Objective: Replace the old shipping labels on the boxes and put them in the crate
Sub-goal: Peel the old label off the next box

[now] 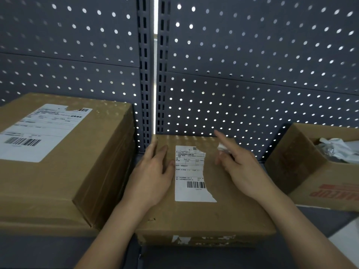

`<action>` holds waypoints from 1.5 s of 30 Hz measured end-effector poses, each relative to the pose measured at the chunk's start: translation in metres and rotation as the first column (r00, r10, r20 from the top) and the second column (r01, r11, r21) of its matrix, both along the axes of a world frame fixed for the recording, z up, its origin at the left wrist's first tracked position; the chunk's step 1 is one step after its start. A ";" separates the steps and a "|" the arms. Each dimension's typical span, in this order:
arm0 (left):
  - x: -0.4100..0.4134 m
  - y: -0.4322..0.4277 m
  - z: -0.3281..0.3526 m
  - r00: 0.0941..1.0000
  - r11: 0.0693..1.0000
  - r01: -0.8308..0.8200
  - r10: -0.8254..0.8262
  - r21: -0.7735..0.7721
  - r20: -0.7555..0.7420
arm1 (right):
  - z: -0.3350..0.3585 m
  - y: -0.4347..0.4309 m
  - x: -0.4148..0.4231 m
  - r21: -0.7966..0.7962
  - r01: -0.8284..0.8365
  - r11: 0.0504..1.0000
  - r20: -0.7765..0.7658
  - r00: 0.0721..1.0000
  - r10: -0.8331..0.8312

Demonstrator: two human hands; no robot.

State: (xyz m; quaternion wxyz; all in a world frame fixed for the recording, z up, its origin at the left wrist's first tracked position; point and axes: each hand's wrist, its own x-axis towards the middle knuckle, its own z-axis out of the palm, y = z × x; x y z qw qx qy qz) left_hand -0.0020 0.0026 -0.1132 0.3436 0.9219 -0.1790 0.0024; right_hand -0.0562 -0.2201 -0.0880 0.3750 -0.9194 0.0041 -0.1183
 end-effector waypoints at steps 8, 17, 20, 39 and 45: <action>-0.003 -0.003 -0.001 1.000 1.000 -0.008 0.008 -0.002 -0.024 | 0.008 0.000 0.018 0.012 0.185 0.983 0.005 0.983 -0.185; -0.006 -0.006 -0.002 1.000 1.000 -0.014 0.014 -0.006 -0.027 | 0.010 0.010 0.024 -0.235 0.184 0.954 -0.068 0.976 -0.205; -0.006 -0.005 -0.001 1.000 1.000 -0.010 0.010 -0.022 -0.023 | 0.005 0.014 0.022 -0.439 0.180 0.880 -0.026 0.977 -0.213; -0.004 -0.004 -0.002 1.000 0.999 -0.002 0.001 -0.048 -0.024 | -0.007 0.011 0.021 -0.558 0.155 0.815 0.029 0.985 -0.168; -0.005 -0.004 -0.002 1.000 0.999 -0.004 0.003 -0.034 -0.012 | -0.007 0.017 0.023 -0.658 0.138 0.740 0.002 0.983 -0.183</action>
